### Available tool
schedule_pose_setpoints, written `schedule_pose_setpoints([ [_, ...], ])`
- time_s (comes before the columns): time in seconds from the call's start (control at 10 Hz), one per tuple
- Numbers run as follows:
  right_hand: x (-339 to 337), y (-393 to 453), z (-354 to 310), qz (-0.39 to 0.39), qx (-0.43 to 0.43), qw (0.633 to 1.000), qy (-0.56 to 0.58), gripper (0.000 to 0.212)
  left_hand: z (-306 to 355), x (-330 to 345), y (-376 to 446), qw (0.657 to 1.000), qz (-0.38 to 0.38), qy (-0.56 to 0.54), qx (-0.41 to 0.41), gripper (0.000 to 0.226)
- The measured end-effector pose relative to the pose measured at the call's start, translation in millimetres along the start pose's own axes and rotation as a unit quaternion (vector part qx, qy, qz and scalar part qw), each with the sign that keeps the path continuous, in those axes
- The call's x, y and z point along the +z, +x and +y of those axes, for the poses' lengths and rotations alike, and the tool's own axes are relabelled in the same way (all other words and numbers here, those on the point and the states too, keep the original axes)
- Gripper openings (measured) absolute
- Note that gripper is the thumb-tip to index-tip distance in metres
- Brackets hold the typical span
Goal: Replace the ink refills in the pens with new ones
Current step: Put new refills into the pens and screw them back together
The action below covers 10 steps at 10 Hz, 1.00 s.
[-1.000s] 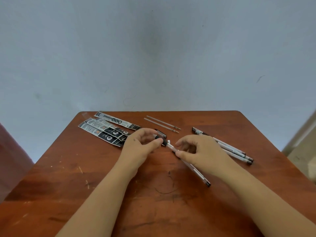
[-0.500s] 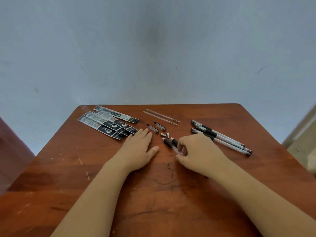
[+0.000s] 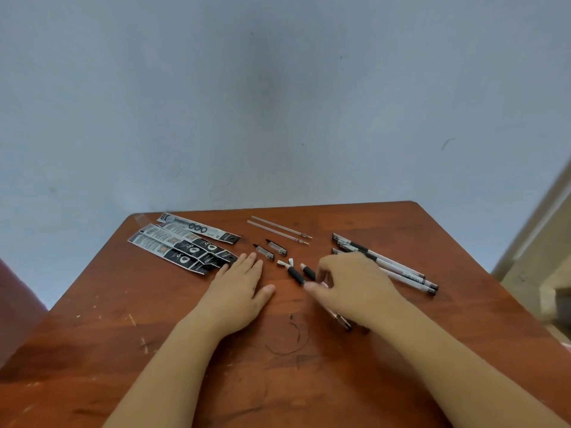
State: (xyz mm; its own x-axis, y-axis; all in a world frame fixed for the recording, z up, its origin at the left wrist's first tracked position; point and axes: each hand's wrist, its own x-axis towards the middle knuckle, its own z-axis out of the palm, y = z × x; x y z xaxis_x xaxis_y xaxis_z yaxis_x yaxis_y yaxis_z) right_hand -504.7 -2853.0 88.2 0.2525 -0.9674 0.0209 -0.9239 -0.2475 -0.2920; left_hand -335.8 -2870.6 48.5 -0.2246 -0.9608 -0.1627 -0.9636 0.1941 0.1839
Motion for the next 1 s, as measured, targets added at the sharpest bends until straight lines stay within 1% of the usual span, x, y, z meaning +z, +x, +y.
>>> schedule_pose_setpoints([
  [0.1, -9, 5, 17, 0.067, 0.040, 0.997, 0.017, 0.022, -1, 2, 0, 1.000, 0.000, 0.001, -0.001, 0.058],
  [0.2, -12, 14, 41, 0.100, 0.092, 0.991, -0.008, 0.023, 0, 2, 0, 1.000, 0.002, 0.002, -0.001, 0.058],
  [0.3, -9, 19, 52, 0.082, 0.118, 0.989, -0.018, 0.024, 1, 2, -1, 1.000, 0.006, 0.002, -0.004, 0.058],
  [0.6, 0, 24, 47, 0.043, 0.101, 0.990, -0.084, 0.023, 2, 1, -2, 1.000, 0.008, 0.001, -0.006, 0.058],
  [0.8, -1, 23, 41, 0.040, 0.081, 0.992, -0.094, 0.027, 2, 1, -2, 1.000, 0.013, 0.001, -0.005, 0.058],
  [0.9, -5, 19, 41, 0.076, 0.042, 0.995, -0.058, 0.031, 2, 2, -2, 1.000, 0.018, 0.000, -0.003, 0.057],
  [1.0, -20, 8, 40, 0.089, -0.013, 0.989, 0.115, 0.036, 2, 2, -1, 1.000, 0.028, -0.004, 0.001, 0.057],
])
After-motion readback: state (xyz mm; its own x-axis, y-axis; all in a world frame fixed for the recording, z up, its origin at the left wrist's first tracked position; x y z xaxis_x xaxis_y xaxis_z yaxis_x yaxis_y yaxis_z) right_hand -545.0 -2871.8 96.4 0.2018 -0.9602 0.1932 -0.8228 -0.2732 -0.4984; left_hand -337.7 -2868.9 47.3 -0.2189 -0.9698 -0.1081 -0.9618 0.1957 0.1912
